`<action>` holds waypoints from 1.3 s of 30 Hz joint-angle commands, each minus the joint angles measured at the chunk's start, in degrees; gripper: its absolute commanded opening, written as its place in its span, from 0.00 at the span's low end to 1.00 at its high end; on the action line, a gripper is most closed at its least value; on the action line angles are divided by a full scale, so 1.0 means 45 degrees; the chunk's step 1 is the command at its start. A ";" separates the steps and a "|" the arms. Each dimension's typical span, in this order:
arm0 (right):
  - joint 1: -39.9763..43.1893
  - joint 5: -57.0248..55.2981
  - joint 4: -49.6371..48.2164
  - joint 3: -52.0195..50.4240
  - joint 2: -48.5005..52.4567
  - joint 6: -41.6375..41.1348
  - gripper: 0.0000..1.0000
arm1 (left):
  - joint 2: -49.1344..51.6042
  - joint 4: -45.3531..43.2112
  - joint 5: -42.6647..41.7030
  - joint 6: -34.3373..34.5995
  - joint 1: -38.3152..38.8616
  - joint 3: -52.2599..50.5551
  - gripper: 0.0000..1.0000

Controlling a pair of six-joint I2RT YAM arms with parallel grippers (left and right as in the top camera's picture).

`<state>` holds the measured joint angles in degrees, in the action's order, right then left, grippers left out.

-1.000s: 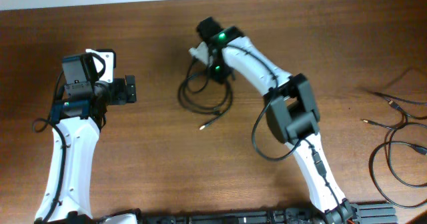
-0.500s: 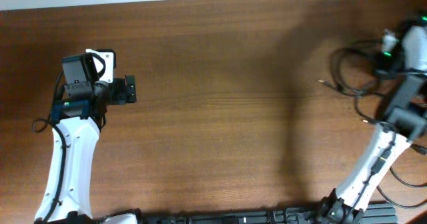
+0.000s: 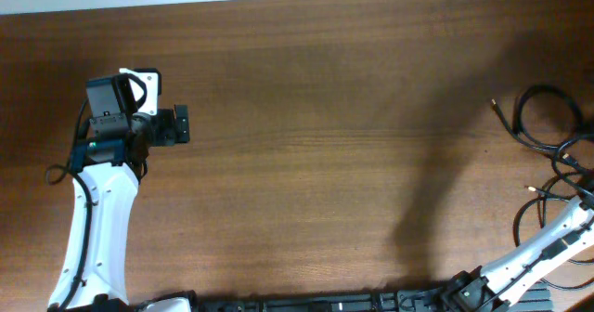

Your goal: Untangle cables

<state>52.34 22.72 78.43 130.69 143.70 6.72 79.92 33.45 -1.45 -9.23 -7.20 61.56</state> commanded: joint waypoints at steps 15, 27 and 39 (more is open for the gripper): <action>-0.8262 0.0874 0.4197 0.9957 -0.0709 -0.0024 0.61 | -0.0277 0.0015 0.0049 -0.0155 -0.0024 0.0019 0.99; -1.2002 -0.0199 0.4192 0.9957 -0.0709 -0.0024 0.99 | -0.0277 0.0015 0.0049 -0.0155 -0.0019 0.0019 0.99; -1.1963 -0.0204 0.4192 0.9957 -0.0709 -0.0024 0.99 | -0.0267 0.0588 0.0418 -0.0155 -0.0019 0.0019 0.99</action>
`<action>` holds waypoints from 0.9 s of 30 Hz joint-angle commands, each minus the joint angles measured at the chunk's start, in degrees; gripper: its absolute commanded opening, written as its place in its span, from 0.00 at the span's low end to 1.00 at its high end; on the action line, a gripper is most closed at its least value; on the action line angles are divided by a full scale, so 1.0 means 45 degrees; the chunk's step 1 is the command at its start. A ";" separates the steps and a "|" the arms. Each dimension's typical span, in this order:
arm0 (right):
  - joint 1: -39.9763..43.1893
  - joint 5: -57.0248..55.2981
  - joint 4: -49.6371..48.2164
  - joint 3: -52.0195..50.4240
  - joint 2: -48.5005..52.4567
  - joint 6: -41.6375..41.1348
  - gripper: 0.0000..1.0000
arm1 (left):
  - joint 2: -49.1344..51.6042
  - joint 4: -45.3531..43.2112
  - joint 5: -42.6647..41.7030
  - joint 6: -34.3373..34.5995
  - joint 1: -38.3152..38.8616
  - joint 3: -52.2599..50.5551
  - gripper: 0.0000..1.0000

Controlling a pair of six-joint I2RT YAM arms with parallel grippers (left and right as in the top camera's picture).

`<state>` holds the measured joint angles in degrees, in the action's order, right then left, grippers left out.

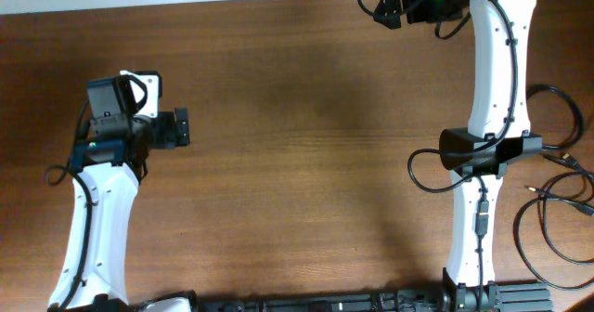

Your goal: Untangle cables

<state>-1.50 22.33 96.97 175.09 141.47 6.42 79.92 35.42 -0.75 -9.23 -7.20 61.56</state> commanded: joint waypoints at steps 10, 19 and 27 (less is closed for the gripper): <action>0.0000 -0.0117 0.0073 0.0092 -0.0214 0.0044 0.99 | -0.1705 -0.1350 -0.0981 0.0578 0.0015 -0.2778 0.99; 0.0000 -0.0117 0.0073 0.0092 -0.0214 0.0044 0.99 | -0.8194 -1.1215 -0.1603 0.1797 0.0015 -1.1006 0.99; 0.0000 -0.0117 0.0073 0.0092 -0.0214 0.0044 0.99 | -1.3823 -1.2444 -0.1642 0.2118 0.0015 -1.3546 0.99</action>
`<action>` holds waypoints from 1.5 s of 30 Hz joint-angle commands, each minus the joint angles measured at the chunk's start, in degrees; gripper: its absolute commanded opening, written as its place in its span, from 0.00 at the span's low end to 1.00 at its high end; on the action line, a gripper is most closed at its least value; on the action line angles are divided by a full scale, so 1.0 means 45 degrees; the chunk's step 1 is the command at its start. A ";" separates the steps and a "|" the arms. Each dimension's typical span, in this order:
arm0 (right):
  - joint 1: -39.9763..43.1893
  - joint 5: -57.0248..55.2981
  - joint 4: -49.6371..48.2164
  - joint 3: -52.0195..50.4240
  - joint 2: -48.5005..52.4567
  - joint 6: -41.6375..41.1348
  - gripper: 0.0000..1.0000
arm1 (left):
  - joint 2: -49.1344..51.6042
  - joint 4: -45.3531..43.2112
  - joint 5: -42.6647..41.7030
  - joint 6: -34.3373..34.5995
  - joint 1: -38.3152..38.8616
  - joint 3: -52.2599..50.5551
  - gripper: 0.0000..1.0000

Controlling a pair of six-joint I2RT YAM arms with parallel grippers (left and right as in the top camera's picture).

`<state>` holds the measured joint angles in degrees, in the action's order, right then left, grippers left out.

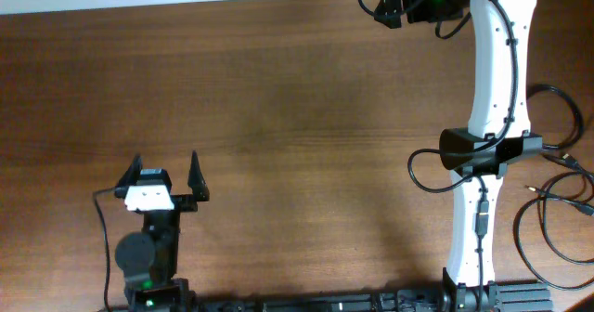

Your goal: Untangle cables

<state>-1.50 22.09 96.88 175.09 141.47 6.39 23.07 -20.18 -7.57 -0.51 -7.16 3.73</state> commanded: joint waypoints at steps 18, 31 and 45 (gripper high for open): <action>0.0000 -0.0063 0.0092 0.0092 -0.0214 0.0049 0.99 | -0.5066 0.5508 0.1117 0.0175 0.0005 -0.0714 0.99; 0.0000 -0.0063 0.0092 0.0092 -0.0214 0.0049 0.99 | -0.5061 0.5513 0.1117 0.0175 0.0005 -0.0714 0.99; -0.0024 -0.0738 0.0063 -0.1622 -0.0714 0.0058 0.99 | -0.5061 0.5513 0.1117 0.0175 0.0005 -0.0714 0.99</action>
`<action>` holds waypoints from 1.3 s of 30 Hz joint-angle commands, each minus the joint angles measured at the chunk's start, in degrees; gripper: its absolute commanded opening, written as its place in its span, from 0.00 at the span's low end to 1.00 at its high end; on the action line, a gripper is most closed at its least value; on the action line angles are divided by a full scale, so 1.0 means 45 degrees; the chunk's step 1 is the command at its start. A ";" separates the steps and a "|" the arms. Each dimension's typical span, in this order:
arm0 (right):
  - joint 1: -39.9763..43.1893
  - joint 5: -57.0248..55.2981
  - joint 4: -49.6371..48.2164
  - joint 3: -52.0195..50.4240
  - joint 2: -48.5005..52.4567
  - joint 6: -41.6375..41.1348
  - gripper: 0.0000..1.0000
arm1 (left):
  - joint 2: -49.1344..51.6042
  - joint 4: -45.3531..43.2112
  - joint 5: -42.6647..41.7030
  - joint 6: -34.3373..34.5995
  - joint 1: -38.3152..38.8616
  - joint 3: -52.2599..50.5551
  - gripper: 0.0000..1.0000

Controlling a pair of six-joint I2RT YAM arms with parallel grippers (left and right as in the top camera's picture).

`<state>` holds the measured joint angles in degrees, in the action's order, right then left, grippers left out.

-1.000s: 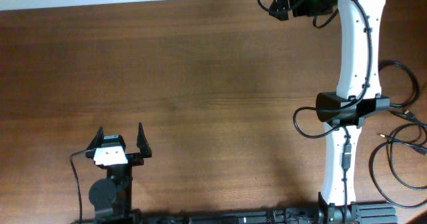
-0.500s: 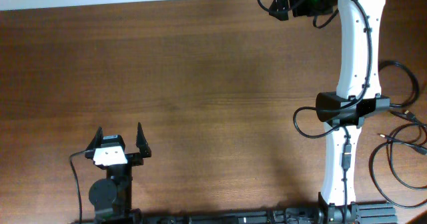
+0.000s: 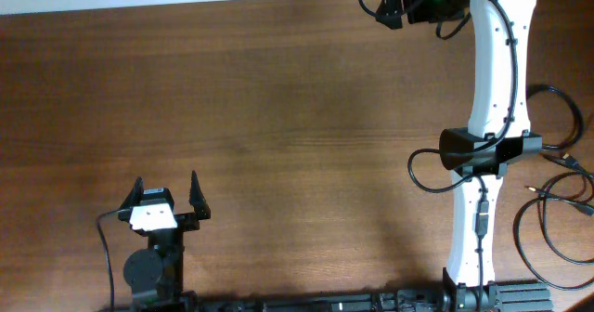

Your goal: Untangle cables

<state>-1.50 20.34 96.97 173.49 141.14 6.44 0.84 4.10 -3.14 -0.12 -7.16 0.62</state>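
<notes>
Black cables (image 3: 557,221) lie in loose overlapping loops at the table's right edge, partly cut off by the frame and partly behind my right arm (image 3: 492,89). That arm stretches from the front edge to the back. Its gripper (image 3: 382,3) sits at the back edge, dark and foreshortened, far from the cables. I cannot make out its jaws. My left gripper (image 3: 167,191) is at the front left, open and empty, fingers pointing away from the front edge.
The brown wooden table (image 3: 278,117) fills the view, with a pale strip beyond its back edge. A dark rail (image 3: 306,303) runs along the front edge between the two arm bases.
My left gripper has drawn back a little toward the front edge and is still open. The right arm and the cables have not moved.
At first my left arm reached out along the far left, and my right arm lay low over the cables at the right edge. Then the right arm stood stretched to the back edge. After that the left arm was folded back at the front, gripper open, where it remains.
</notes>
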 commanded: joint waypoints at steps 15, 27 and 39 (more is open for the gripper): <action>-0.0024 -0.0437 -1.6296 -2.4383 -1.1526 0.0083 0.99 | -0.0121 0.0117 0.0131 0.0087 0.0005 -0.0024 0.99; -0.0019 -0.0243 -3.1275 -3.8157 -1.9307 0.0029 0.99 | -0.0121 0.0117 0.0131 0.0087 0.0005 -0.0024 0.99; -0.0005 0.0039 -2.7418 -3.8483 -2.3950 0.0087 0.99 | -0.0121 0.0117 0.0136 0.0087 0.0005 -0.0024 0.99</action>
<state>-1.50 20.21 -30.26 0.58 37.26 6.48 0.62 4.14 -2.74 -0.12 -7.16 0.64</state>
